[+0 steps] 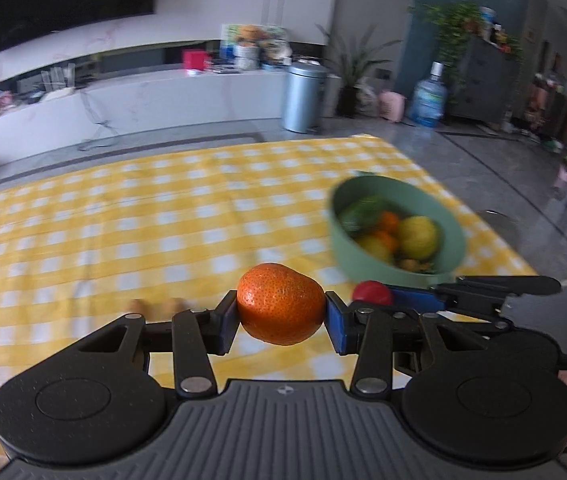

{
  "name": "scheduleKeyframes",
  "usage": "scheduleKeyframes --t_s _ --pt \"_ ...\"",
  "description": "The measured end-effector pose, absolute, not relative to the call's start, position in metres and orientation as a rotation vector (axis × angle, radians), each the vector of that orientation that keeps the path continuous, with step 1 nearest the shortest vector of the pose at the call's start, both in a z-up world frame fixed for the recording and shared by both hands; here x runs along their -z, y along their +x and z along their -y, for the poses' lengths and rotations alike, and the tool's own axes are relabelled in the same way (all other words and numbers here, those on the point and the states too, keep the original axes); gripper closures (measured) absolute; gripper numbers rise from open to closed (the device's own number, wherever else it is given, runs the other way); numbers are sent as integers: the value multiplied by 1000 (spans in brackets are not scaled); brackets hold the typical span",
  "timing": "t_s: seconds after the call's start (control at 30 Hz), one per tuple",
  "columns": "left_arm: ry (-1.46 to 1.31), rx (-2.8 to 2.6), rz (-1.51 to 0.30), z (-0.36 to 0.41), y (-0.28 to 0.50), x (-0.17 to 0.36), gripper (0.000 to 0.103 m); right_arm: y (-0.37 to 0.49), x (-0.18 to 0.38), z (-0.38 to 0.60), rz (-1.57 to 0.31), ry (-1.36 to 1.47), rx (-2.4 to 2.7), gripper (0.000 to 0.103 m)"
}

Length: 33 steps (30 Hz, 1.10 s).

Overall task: Organize fruits
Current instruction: 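Carry the orange and red tomato over the colander with both tools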

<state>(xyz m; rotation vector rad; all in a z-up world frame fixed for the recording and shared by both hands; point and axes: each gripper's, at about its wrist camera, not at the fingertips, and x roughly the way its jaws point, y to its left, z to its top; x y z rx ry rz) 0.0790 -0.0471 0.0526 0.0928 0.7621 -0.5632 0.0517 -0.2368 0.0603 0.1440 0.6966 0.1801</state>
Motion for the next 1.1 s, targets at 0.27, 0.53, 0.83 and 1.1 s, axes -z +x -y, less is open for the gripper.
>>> scheduleKeyframes --t_s 0.27,0.53,0.83,1.1 --pt "100 670 -809 113 86 -61 53 41 -82 298 -698 80 -114 80" --pt "79 708 -903 163 107 -49 53 53 -81 352 -738 45 -119 80" --pt "10 710 -981 185 132 -34 53 77 -72 384 -800 60 -178 80" --pt "30 707 -1101 221 156 -15 53 112 -56 401 -956 42 -266 80"
